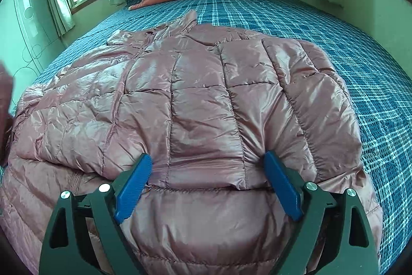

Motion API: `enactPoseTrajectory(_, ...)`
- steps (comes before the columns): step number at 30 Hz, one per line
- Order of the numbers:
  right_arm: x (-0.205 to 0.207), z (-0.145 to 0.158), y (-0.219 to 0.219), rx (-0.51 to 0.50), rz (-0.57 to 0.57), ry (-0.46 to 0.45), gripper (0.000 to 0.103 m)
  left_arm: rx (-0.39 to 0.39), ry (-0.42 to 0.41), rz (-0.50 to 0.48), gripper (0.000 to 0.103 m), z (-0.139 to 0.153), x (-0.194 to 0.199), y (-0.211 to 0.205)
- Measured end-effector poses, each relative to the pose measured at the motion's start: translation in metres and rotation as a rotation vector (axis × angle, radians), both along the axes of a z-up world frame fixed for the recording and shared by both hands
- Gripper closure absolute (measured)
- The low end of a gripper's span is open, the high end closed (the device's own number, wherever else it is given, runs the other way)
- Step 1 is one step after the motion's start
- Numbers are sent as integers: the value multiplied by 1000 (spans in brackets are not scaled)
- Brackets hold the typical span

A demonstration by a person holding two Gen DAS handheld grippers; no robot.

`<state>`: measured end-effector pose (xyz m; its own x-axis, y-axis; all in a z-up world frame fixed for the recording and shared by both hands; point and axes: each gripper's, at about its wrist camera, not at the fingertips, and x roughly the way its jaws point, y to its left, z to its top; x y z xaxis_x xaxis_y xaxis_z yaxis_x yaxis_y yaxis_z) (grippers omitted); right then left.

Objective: Fold large clothes

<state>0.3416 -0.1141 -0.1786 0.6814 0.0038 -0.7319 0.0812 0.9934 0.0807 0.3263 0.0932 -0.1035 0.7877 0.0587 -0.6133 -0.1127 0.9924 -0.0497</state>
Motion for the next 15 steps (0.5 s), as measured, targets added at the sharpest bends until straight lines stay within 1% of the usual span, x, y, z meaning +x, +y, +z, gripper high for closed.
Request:
enactPoseTrajectory(6, -2, 0, -2, 10, 1, -4, 15, 83, 53, -92, 96, -23, 17, -63)
enactPoseTrajectory(10, -2, 0, -4, 16, 4, -6, 15, 130, 91, -138, 94, -39, 13, -81)
enactPoseTrajectory(11, -2, 0, -4, 16, 4, -6, 15, 141, 96, -142, 87, -42, 11, -84)
enactPoseTrajectory(12, -2, 0, -4, 16, 4, -7, 15, 142, 95, -151, 73, -42, 8, -86)
enactPoseTrajectory(13, -2, 0, -4, 16, 4, -7, 15, 137, 88, -158, 64, -41, 4, -87)
enactPoseTrajectory(14, -2, 0, -4, 17, 4, -8, 15, 133, 73, -159, 49, -38, -1, -88)
enactPoseTrajectory(15, -2, 0, -5, 19, 4, -8, 15, 132, 57, -158, 43, -36, -4, -90)
